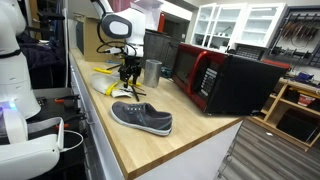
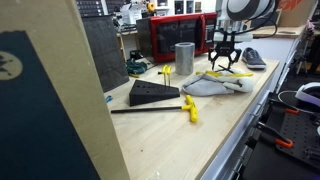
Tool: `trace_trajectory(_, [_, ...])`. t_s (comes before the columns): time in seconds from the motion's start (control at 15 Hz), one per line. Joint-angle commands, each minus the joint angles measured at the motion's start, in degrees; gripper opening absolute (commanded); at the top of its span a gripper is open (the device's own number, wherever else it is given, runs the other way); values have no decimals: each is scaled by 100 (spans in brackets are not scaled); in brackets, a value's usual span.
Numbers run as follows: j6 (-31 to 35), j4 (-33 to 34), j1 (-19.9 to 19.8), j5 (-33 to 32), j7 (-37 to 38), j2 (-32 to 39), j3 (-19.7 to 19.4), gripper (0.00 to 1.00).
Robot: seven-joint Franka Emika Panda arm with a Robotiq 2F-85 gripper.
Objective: Put the thing into the cylinder then on the stand
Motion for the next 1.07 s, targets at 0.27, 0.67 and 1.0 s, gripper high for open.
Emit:
trace_trajectory(0.27, [-5,545,424,243,95,461,57,73])
trace_trajectory(0.67, [-104,619,495,417,16,515,-16,28])
trace_trajectory(1.0, [-171,598,483,482,-38,468,-54,0])
